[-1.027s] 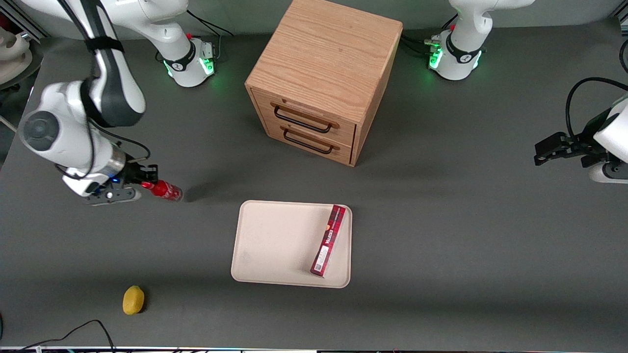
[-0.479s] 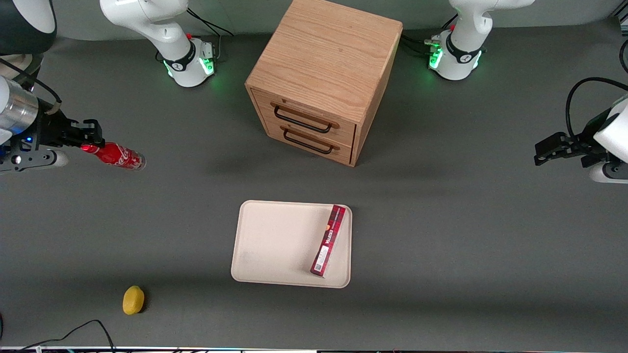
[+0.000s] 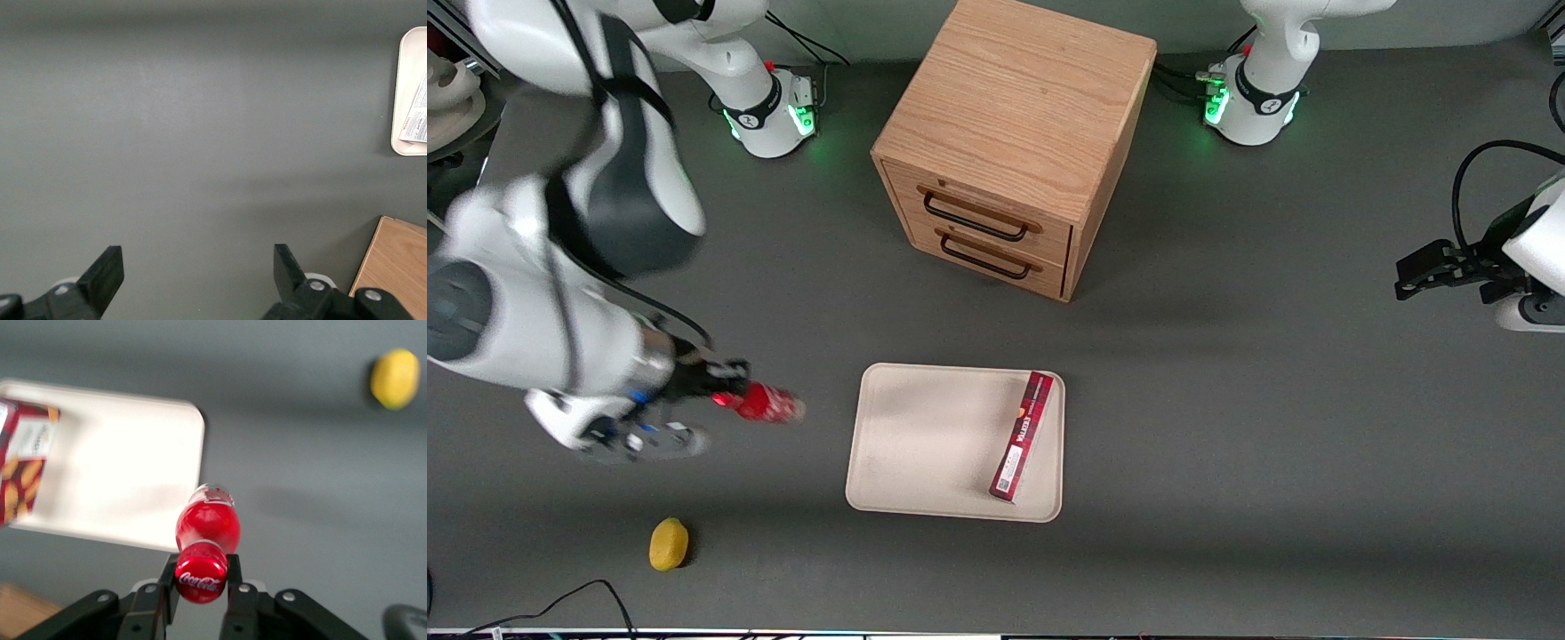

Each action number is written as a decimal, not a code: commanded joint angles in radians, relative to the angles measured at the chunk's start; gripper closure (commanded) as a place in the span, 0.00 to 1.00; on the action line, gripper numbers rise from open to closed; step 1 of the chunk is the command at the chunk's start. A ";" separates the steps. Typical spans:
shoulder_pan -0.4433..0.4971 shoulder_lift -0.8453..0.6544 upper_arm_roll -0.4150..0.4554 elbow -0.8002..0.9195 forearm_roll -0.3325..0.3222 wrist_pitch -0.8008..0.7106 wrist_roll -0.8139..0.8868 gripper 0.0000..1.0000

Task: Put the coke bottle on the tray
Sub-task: 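Carry the held bottle over to the cream tray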

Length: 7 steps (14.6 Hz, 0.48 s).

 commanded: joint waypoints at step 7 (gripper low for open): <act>0.090 0.227 -0.017 0.086 0.027 0.243 0.118 1.00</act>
